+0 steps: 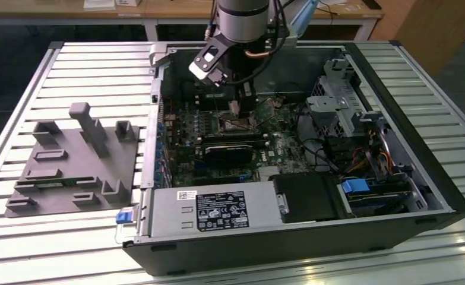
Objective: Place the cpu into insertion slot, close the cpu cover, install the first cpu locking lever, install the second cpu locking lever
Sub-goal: 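Place the cpu into insertion slot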
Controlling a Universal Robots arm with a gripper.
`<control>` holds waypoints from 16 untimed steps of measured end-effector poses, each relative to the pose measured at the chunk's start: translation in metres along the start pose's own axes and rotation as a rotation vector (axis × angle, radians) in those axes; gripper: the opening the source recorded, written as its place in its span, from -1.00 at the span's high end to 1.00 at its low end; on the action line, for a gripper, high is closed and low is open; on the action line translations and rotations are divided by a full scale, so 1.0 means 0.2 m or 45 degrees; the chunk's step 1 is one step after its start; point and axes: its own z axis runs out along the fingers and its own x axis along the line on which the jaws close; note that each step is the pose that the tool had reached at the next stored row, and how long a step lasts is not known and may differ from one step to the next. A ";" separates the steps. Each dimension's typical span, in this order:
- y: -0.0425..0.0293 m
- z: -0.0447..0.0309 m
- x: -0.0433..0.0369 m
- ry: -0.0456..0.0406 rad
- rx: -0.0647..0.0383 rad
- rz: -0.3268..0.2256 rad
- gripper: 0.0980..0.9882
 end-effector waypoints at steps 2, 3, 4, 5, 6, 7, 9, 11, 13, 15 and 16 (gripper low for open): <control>-0.001 0.017 0.000 0.000 0.001 0.000 0.01; -0.002 0.026 0.000 0.000 0.001 0.000 0.01; -0.002 0.032 0.000 0.000 0.002 0.000 0.01; -0.003 0.038 0.000 0.000 0.002 -0.003 0.01; -0.003 0.044 0.000 0.000 0.002 -0.007 0.01; -0.004 0.050 0.000 0.001 0.002 -0.012 0.01; -0.005 0.060 0.000 0.001 0.002 -0.019 0.01; -0.006 0.068 0.002 0.002 0.002 -0.019 0.01; -0.007 0.076 0.005 0.001 0.003 -0.019 0.01; -0.008 0.084 0.009 0.001 0.003 -0.019 0.01; -0.009 0.088 0.012 0.001 0.003 -0.019 0.01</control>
